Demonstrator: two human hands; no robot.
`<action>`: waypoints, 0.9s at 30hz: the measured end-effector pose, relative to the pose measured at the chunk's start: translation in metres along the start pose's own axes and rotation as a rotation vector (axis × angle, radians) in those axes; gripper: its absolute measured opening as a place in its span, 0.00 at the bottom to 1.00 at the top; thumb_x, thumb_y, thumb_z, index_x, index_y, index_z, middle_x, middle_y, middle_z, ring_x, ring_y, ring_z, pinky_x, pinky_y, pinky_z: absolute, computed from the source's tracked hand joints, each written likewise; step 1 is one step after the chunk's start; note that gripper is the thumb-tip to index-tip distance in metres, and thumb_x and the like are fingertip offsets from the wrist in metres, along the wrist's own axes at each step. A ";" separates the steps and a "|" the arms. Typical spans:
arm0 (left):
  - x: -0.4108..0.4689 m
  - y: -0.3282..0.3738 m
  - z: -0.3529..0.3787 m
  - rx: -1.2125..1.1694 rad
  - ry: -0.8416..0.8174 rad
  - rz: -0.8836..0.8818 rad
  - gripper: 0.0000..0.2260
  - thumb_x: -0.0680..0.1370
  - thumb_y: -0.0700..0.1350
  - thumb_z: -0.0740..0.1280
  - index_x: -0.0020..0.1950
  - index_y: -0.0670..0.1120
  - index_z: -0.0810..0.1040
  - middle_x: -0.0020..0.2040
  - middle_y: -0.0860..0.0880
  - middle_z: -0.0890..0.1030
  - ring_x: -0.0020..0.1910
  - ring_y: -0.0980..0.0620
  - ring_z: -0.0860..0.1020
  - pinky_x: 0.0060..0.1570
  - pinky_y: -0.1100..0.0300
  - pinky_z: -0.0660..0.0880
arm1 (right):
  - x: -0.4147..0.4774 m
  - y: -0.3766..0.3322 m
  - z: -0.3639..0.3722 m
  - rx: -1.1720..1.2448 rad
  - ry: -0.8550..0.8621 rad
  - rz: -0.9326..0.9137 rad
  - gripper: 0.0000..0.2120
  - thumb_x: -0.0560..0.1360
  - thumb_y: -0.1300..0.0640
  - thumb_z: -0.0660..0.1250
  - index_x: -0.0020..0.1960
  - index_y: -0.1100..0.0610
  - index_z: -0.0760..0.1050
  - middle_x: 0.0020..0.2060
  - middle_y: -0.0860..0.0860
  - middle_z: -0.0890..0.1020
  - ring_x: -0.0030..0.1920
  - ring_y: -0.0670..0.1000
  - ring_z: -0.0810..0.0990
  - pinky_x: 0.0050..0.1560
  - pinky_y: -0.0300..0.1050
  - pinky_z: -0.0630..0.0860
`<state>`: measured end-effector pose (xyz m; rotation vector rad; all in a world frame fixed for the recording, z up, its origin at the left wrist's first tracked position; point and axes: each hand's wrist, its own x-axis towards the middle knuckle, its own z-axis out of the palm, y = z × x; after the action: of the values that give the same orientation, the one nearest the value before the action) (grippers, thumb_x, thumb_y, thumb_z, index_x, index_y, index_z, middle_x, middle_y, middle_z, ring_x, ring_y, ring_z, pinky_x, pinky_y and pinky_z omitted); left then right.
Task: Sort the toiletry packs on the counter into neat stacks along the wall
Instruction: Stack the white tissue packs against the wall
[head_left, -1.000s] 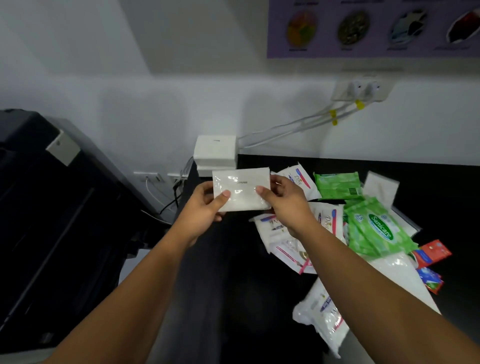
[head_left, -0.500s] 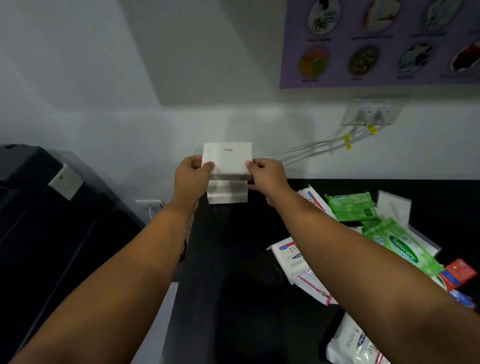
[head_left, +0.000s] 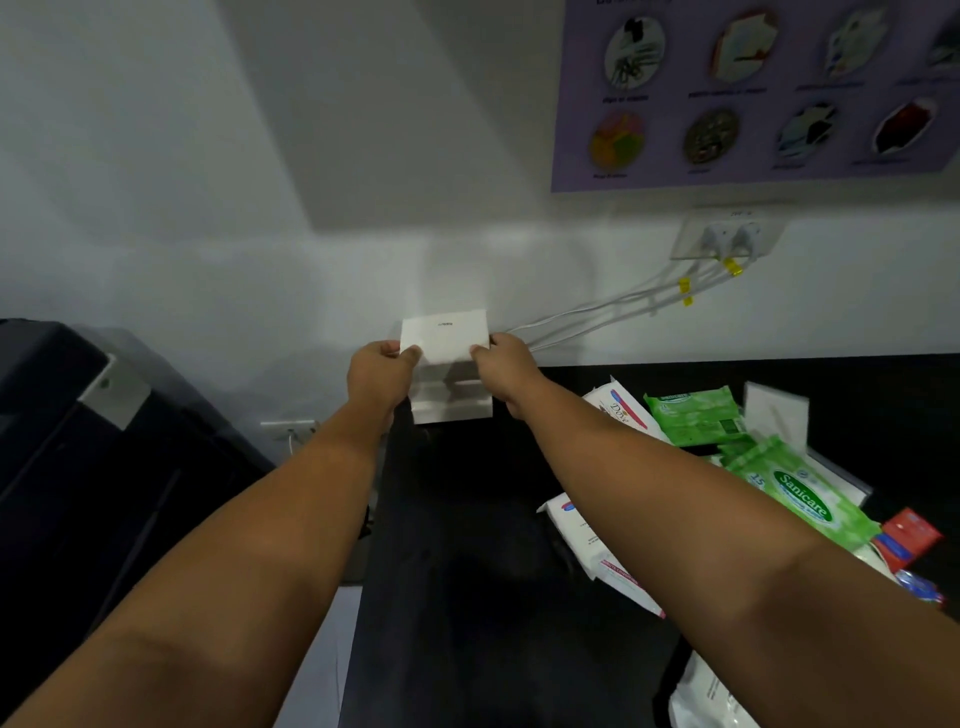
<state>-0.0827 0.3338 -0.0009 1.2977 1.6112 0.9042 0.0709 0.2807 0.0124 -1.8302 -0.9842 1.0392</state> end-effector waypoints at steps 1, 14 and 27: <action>-0.001 -0.001 0.001 -0.026 -0.010 -0.017 0.10 0.76 0.48 0.73 0.53 0.45 0.80 0.49 0.44 0.84 0.50 0.43 0.83 0.55 0.47 0.80 | 0.000 0.001 0.001 0.010 -0.003 0.006 0.18 0.78 0.56 0.62 0.65 0.62 0.74 0.60 0.58 0.79 0.59 0.59 0.78 0.61 0.52 0.75; -0.010 0.004 0.001 0.088 0.016 0.043 0.22 0.78 0.55 0.69 0.66 0.42 0.76 0.62 0.43 0.79 0.60 0.44 0.78 0.62 0.52 0.74 | -0.027 0.018 -0.009 0.142 -0.024 0.013 0.21 0.81 0.54 0.61 0.72 0.60 0.66 0.65 0.52 0.73 0.65 0.55 0.73 0.60 0.46 0.70; -0.159 0.008 0.066 0.098 0.134 0.486 0.10 0.76 0.46 0.69 0.57 0.50 0.77 0.55 0.49 0.78 0.55 0.49 0.78 0.56 0.54 0.76 | -0.124 0.079 -0.102 -0.022 0.070 -0.217 0.12 0.80 0.58 0.63 0.61 0.57 0.78 0.55 0.51 0.83 0.54 0.47 0.80 0.58 0.39 0.75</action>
<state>-0.0040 0.1808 0.0096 1.7730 1.4770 1.2358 0.1372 0.1142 0.0126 -1.7213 -1.1264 0.8305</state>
